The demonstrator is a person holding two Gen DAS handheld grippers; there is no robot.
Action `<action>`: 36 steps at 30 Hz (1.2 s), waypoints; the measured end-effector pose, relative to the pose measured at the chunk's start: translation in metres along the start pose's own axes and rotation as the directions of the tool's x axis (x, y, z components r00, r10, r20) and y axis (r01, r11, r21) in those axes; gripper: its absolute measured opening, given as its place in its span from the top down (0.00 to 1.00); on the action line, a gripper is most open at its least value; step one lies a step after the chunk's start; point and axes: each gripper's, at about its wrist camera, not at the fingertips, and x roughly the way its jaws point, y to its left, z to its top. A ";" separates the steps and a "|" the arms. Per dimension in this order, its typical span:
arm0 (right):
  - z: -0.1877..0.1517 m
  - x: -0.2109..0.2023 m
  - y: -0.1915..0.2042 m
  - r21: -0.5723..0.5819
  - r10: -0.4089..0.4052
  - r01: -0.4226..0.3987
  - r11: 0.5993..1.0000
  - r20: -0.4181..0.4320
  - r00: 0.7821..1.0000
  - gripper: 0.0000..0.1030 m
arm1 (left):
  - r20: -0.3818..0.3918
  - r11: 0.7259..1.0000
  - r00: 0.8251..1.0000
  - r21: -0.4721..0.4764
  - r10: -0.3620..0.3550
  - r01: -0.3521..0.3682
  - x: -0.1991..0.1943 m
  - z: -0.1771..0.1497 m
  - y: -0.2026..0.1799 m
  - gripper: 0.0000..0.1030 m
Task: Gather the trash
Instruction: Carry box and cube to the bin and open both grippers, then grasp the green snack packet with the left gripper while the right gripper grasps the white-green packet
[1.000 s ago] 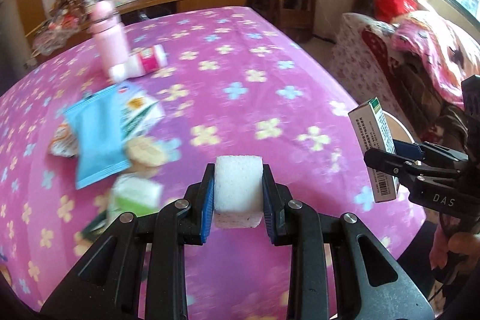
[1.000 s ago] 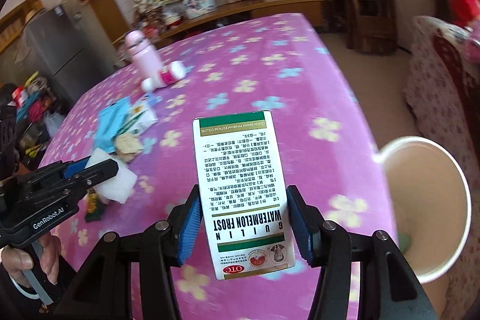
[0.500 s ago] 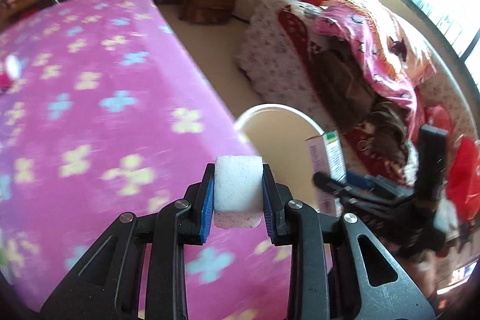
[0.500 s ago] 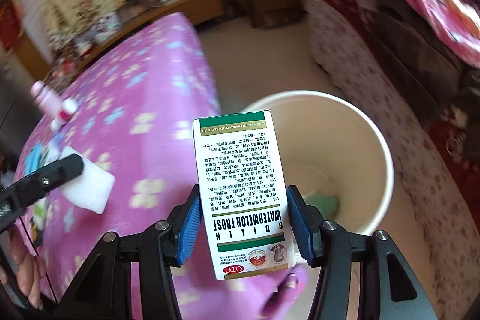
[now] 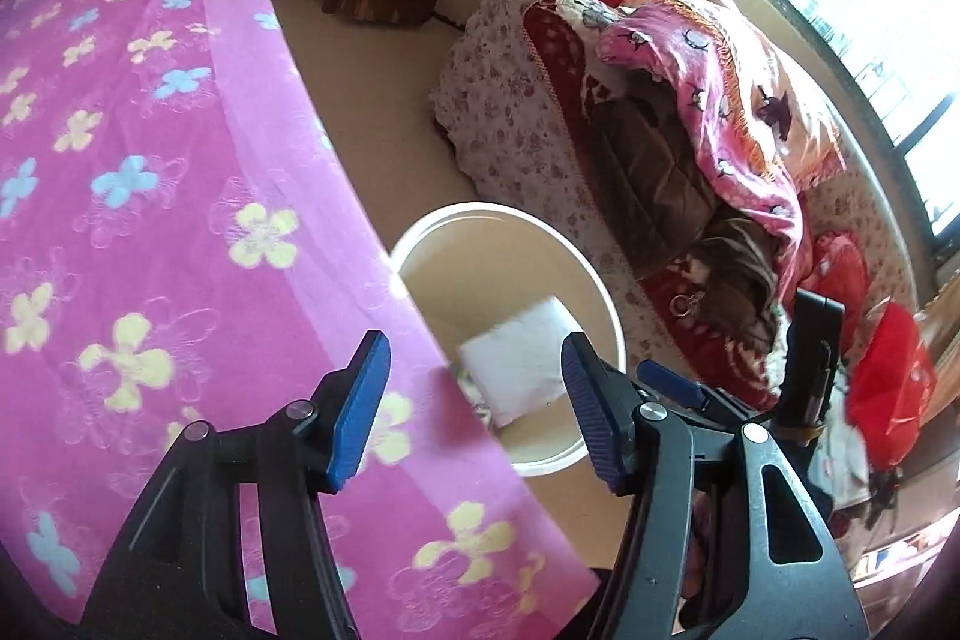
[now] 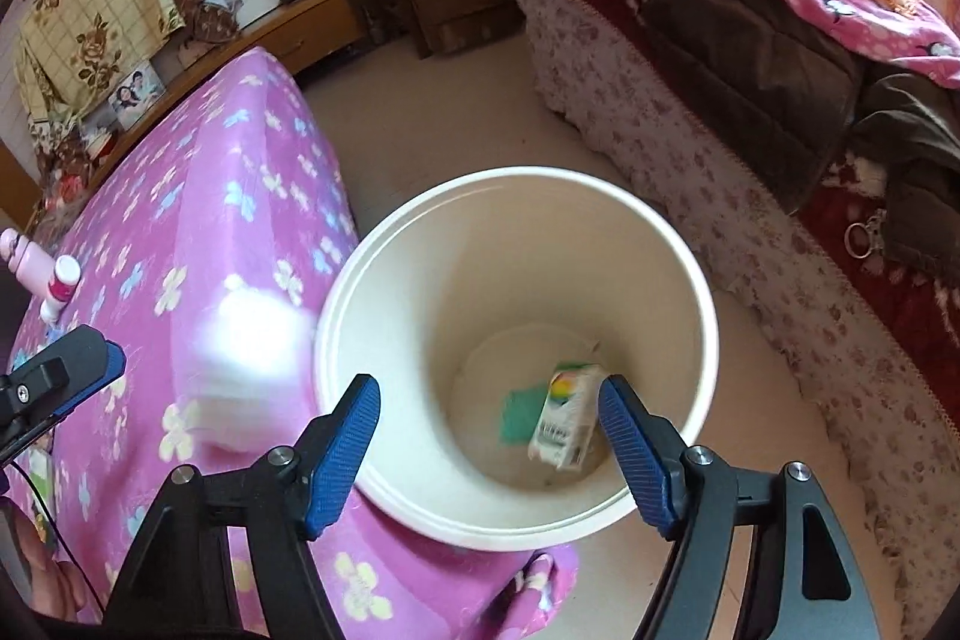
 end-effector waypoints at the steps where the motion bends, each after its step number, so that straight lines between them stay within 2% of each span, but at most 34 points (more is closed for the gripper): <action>1: -0.003 -0.001 0.005 -0.006 0.001 -0.001 1.000 0.000 1.000 0.29 | 0.006 1.000 1.000 0.007 0.024 -0.024 -0.003 -0.002 0.002 0.44; 5: -0.009 0.001 0.019 -0.036 0.014 -0.014 0.999 -0.007 1.000 0.29 | 0.040 0.993 0.993 0.035 0.114 -0.116 -0.015 -0.008 0.011 0.44; 10: -0.013 -0.004 0.042 -0.072 0.036 -0.036 0.997 0.001 0.999 0.29 | 0.079 0.970 0.968 0.034 0.238 -0.241 -0.033 -0.020 0.033 0.44; 17: -0.020 -0.009 0.079 -0.134 0.070 -0.070 0.989 -0.004 0.998 0.29 | 0.106 0.939 0.934 0.001 0.342 -0.344 -0.060 -0.038 0.064 0.44; 27: -0.037 -0.013 0.153 -0.250 0.137 -0.140 0.958 -0.030 0.990 0.29 | 0.143 0.902 0.891 -0.042 0.431 -0.430 -0.107 -0.060 0.100 0.44; 36: -0.062 -0.010 0.223 -0.344 0.217 -0.237 0.909 -0.097 0.971 0.28 | 0.107 0.881 0.876 -0.106 0.471 -0.461 -0.149 -0.093 0.142 0.44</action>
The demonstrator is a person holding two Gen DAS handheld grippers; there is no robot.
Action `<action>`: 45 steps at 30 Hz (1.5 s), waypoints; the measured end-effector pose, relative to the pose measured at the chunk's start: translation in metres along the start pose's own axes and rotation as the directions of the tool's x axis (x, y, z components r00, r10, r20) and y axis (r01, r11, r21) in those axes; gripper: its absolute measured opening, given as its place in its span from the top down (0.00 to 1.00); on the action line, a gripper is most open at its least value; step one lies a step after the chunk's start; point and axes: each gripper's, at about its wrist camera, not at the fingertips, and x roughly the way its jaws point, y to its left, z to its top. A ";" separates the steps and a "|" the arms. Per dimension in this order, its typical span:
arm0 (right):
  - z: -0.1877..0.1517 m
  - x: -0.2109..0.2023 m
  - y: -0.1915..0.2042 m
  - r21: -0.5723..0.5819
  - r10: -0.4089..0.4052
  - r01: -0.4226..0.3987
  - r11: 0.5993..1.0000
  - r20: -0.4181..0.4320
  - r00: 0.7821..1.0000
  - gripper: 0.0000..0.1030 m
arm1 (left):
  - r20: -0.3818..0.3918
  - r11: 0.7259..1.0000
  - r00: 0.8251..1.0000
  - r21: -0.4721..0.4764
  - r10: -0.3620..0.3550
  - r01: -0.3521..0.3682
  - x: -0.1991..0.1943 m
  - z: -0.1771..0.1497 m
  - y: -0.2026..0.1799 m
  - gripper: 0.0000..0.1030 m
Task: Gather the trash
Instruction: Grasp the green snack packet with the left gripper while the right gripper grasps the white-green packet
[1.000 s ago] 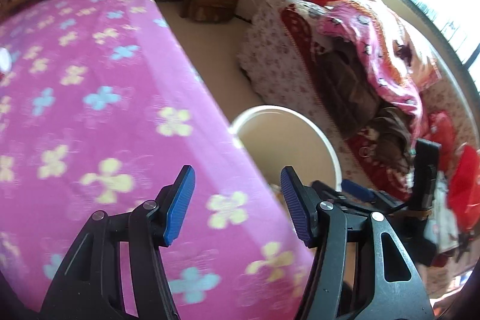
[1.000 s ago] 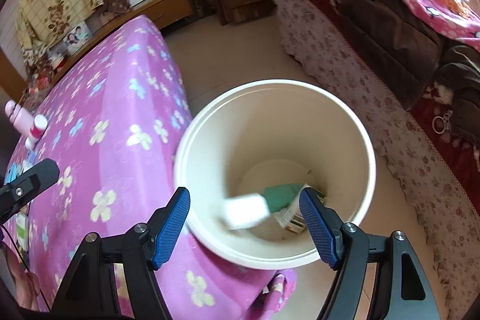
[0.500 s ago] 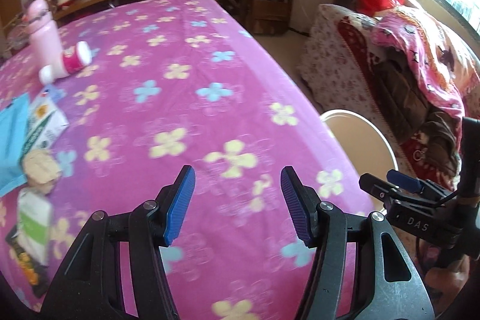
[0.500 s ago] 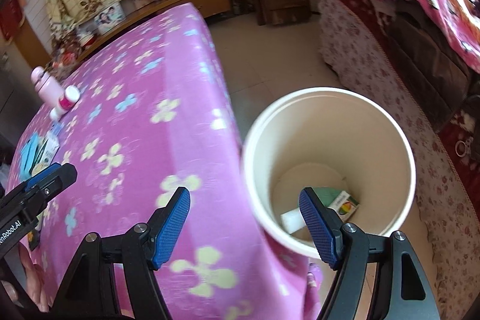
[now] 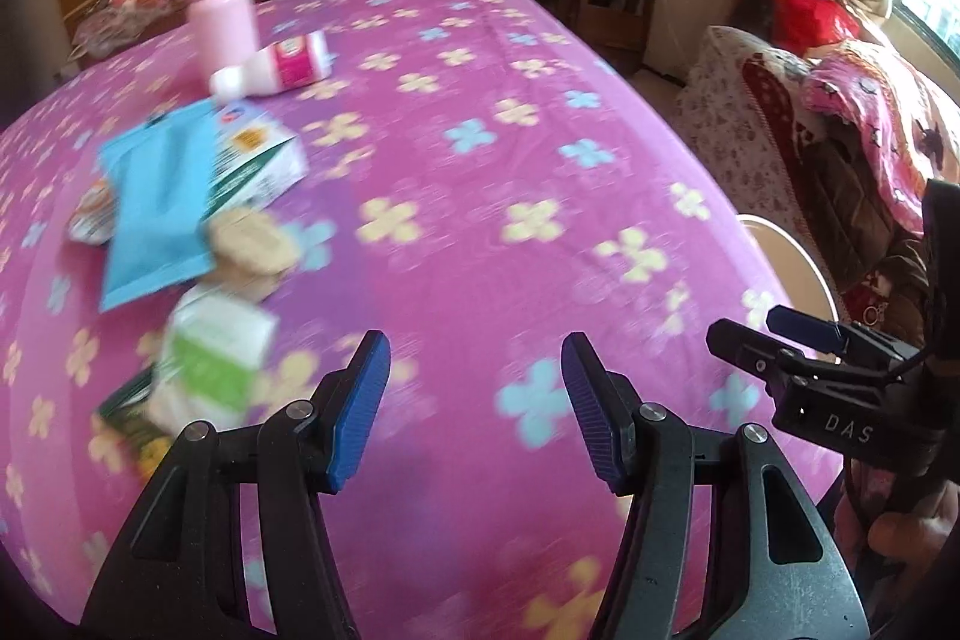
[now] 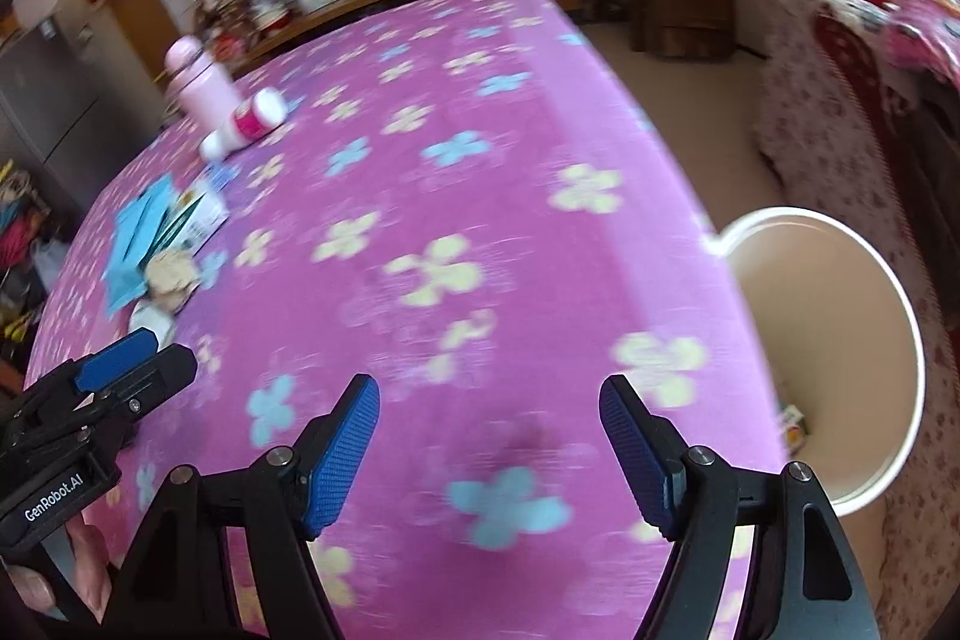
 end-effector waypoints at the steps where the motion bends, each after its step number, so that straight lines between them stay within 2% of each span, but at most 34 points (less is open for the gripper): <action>1: 0.000 0.004 0.008 -0.013 0.009 -0.009 1.000 -0.009 1.000 0.28 | -0.006 1.000 1.000 -0.011 0.007 -0.007 -0.004 -0.004 0.010 0.44; 11: 0.000 0.027 0.079 -0.123 0.093 -0.100 0.987 -0.058 0.994 0.28 | -0.043 0.987 0.993 -0.114 0.108 -0.112 -0.028 -0.033 0.090 0.44; 16: 0.001 0.036 0.103 -0.149 0.120 -0.130 0.980 -0.074 0.990 0.28 | -0.112 0.972 0.982 -0.163 0.152 -0.169 -0.014 -0.051 0.124 0.44; 23: -0.001 0.043 0.132 -0.197 0.153 -0.170 0.966 -0.098 0.983 0.28 | -0.143 0.940 0.963 -0.228 0.227 -0.255 -0.017 -0.066 0.179 0.44; 25: -0.002 0.048 0.141 -0.203 0.168 -0.188 0.961 -0.112 0.980 0.28 | -0.143 0.932 0.963 -0.252 0.230 -0.260 -0.023 -0.068 0.193 0.44; 28: -0.002 0.054 0.154 -0.199 0.194 -0.218 0.956 -0.135 0.972 0.28 | -0.119 0.936 0.976 -0.282 0.184 -0.211 -0.034 -0.069 0.204 0.44; 30: -0.002 0.059 0.165 -0.202 0.215 -0.243 0.949 -0.152 0.965 0.28 | -0.102 0.945 0.982 -0.273 0.157 -0.180 -0.037 -0.066 0.203 0.44; 33: -0.003 0.062 0.181 -0.227 0.215 -0.249 0.942 -0.162 0.963 0.28 | -0.088 0.952 0.979 -0.235 0.181 -0.197 -0.035 -0.057 0.200 0.44; 39: -0.002 0.064 0.192 -0.234 0.200 -0.236 0.943 -0.171 0.965 0.28 | -0.138 0.979 0.978 -0.108 0.157 -0.172 -0.003 -0.046 0.186 0.44; 40: -0.001 0.064 0.192 -0.231 0.199 -0.235 0.944 -0.171 0.965 0.28 | -0.121 0.978 0.978 -0.097 0.172 -0.184 -0.002 -0.045 0.186 0.44; 42: 0.001 0.067 0.196 -0.226 0.196 -0.233 0.946 -0.174 0.965 0.28 | -0.115 0.975 0.978 -0.117 0.174 -0.188 -0.001 -0.042 0.192 0.45; 43: 0.002 0.068 0.199 -0.226 0.196 -0.234 0.946 -0.175 0.965 0.28 | -0.113 0.975 0.981 -0.141 0.156 -0.171 -0.001 -0.041 0.198 0.54; 44: 0.004 0.070 0.204 -0.228 0.196 -0.234 0.945 -0.177 0.965 0.28 | -0.105 0.973 0.982 -0.159 0.154 -0.170 -0.004 -0.041 0.202 0.68; 45: 0.005 0.072 0.208 -0.231 0.195 -0.234 0.945 -0.178 0.964 0.28 | -0.114 0.968 0.979 -0.170 0.169 -0.186 -0.006 -0.041 0.208 0.72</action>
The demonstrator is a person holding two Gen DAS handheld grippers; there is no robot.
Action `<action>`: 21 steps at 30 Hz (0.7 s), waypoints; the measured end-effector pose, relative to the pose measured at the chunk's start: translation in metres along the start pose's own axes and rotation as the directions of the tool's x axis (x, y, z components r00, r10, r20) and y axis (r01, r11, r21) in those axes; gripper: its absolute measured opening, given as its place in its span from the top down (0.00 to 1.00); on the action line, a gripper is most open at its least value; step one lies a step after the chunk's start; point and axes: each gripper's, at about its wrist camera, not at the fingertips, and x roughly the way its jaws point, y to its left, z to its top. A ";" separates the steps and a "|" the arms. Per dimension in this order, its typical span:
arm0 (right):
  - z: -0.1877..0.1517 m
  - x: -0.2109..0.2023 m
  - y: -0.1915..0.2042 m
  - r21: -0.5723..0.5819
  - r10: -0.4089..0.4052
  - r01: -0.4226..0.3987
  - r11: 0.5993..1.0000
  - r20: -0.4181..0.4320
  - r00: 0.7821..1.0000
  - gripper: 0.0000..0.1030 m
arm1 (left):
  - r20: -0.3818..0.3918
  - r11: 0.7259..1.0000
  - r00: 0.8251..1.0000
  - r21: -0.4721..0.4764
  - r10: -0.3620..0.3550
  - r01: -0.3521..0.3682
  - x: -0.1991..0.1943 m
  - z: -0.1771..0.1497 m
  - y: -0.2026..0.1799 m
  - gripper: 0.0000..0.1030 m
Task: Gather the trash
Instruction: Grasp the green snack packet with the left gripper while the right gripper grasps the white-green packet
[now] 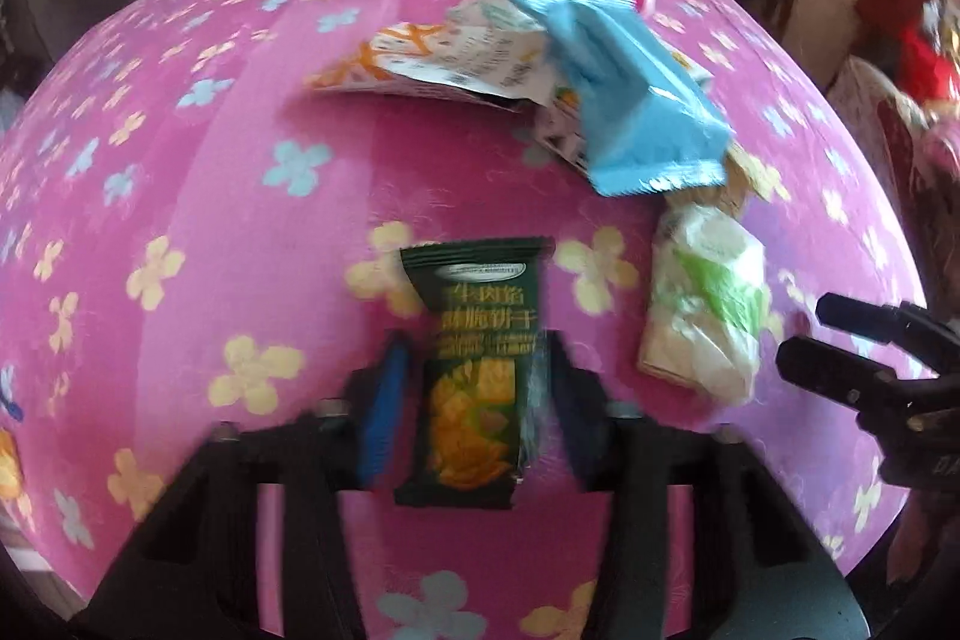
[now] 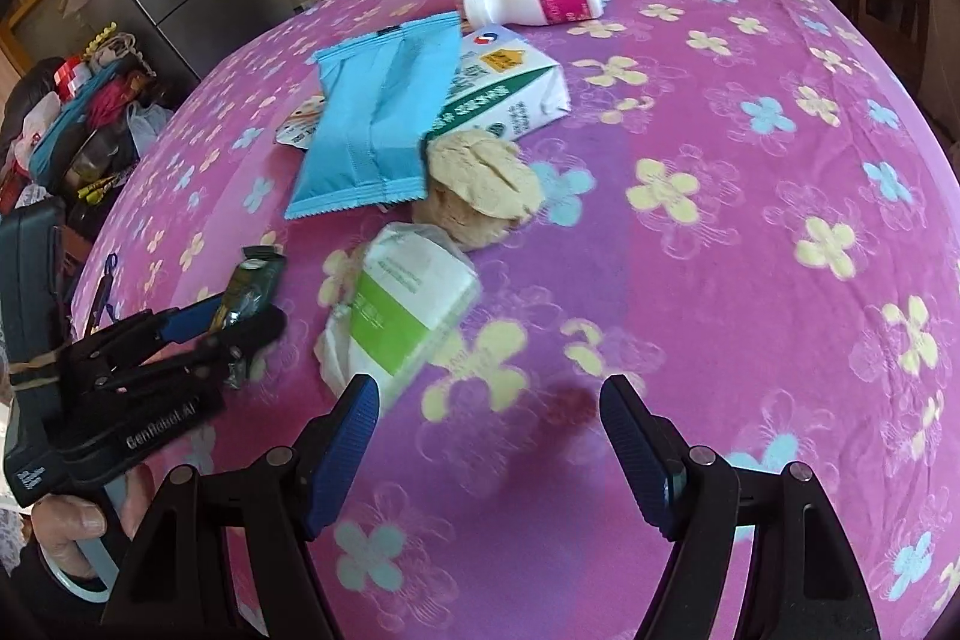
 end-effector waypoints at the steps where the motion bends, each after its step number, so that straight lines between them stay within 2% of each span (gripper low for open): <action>1: 0.002 0.003 0.004 -0.001 0.000 0.000 1.000 0.000 1.000 0.28 | -0.004 1.000 1.000 -0.011 0.015 -0.015 0.000 0.001 0.005 0.73; 6: 0.019 0.025 0.029 0.005 -0.008 0.008 1.000 0.014 1.000 0.27 | 0.010 0.997 1.000 -0.078 0.022 -0.021 -0.008 -0.004 0.027 0.74; 8: 0.022 0.030 0.039 -0.005 -0.032 0.032 0.999 0.032 0.999 0.22 | 0.013 0.996 1.000 -0.085 0.025 -0.024 -0.009 -0.005 0.028 0.74; 11: 0.025 0.039 0.055 -0.062 -0.093 0.096 0.993 0.050 0.994 0.22 | 0.017 0.996 1.000 -0.090 0.026 -0.024 -0.010 -0.006 0.028 0.74; 13: 0.021 0.039 0.058 -0.100 -0.108 0.116 0.988 0.077 0.991 0.36 | 0.019 0.996 0.999 -0.087 0.026 -0.024 -0.010 -0.008 0.026 0.74; 14: 0.020 0.038 0.059 -0.112 -0.117 0.126 0.986 0.087 0.989 0.46 | 0.020 0.996 1.000 -0.086 0.022 -0.021 -0.011 -0.008 0.025 0.74; 17: 0.013 0.028 0.048 -0.127 -0.082 0.091 0.988 0.073 0.994 0.55 | 0.031 0.997 0.999 -0.078 0.013 -0.011 -0.017 -0.010 0.019 0.74; 21: 0.000 -0.004 0.030 -0.155 -0.051 0.065 0.986 0.095 0.994 0.56 | 0.051 0.998 0.999 -0.067 -0.018 0.022 -0.028 -0.010 0.005 0.74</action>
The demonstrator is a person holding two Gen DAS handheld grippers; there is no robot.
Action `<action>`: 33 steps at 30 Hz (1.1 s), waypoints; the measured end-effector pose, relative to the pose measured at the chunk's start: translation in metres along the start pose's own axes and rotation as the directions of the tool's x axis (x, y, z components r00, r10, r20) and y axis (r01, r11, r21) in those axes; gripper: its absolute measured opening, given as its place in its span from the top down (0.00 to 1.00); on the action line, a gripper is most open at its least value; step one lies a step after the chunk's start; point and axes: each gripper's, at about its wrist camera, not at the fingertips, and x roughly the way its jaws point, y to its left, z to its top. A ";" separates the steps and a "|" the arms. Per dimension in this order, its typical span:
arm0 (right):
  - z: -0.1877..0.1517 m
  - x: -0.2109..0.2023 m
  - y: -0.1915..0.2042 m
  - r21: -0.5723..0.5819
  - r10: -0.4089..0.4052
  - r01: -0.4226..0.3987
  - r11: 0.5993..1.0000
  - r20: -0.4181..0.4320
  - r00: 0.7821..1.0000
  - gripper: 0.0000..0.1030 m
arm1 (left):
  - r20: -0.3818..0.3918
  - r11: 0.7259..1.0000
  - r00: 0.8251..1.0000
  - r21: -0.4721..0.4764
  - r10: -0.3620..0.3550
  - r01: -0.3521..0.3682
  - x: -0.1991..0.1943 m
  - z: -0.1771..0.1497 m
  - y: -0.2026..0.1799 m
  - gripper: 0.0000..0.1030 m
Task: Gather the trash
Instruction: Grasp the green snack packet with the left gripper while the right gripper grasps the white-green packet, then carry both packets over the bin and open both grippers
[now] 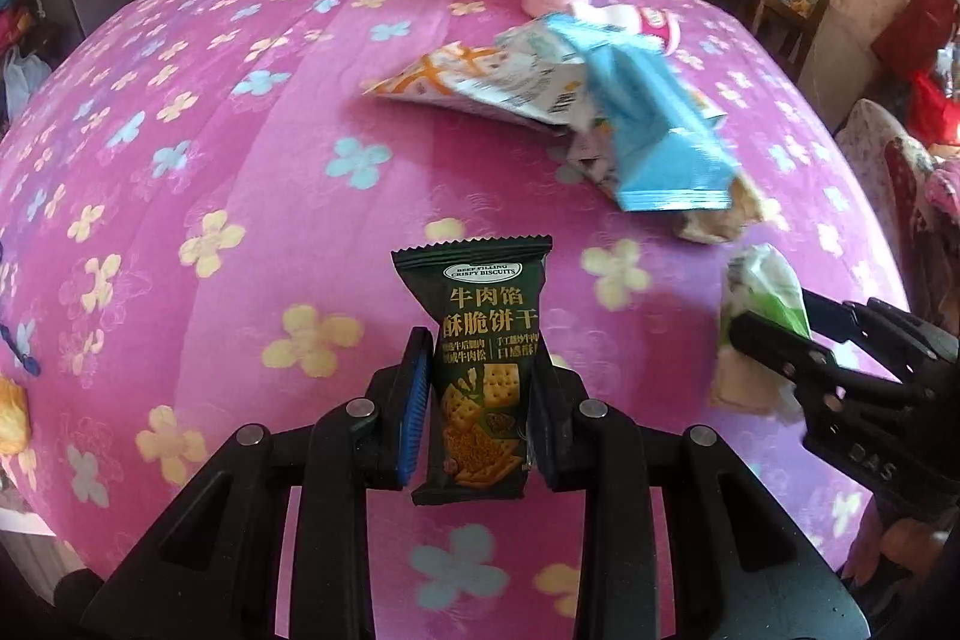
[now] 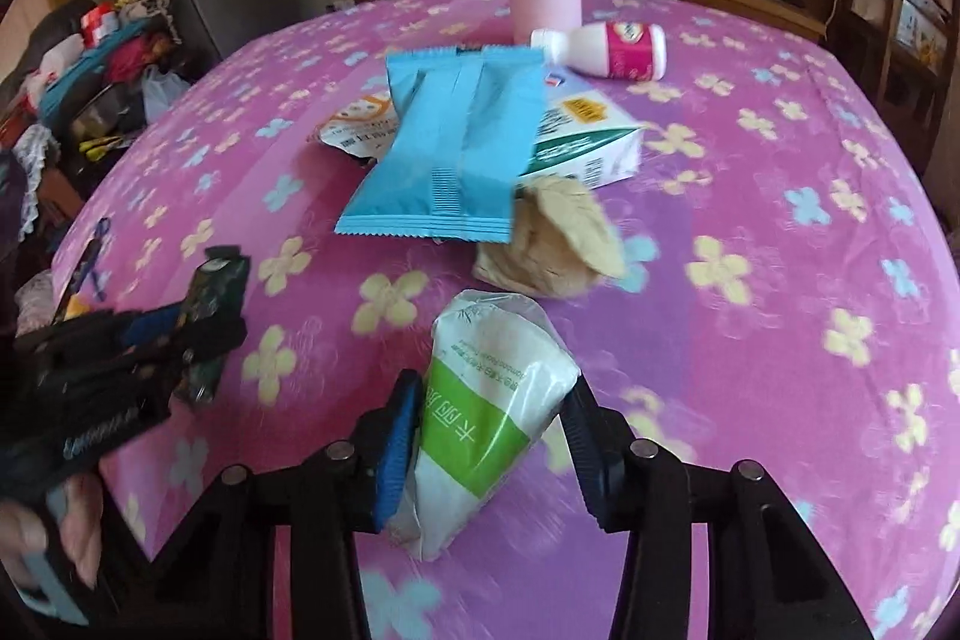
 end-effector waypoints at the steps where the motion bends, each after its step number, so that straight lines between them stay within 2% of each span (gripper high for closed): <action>1: -0.003 -0.007 -0.005 -0.002 0.006 -0.006 1.000 0.004 1.000 0.56 | 0.002 1.000 1.000 0.004 -0.010 0.010 -0.002 0.000 -0.004 0.74; 15: -0.045 -0.069 -0.087 0.123 -0.076 0.070 0.990 0.038 0.996 0.56 | 0.007 0.987 0.996 0.134 -0.090 0.088 -0.008 0.001 -0.102 0.74; 25: -0.075 -0.103 -0.148 0.231 -0.136 0.121 0.965 0.051 0.989 0.56 | 0.008 0.960 0.991 0.249 -0.131 0.125 -0.006 0.005 -0.181 0.74; 33: -0.098 -0.129 -0.192 0.311 -0.184 0.157 0.937 0.059 0.981 0.56 | 0.002 0.929 0.986 0.336 -0.166 0.156 -0.003 0.003 -0.242 0.74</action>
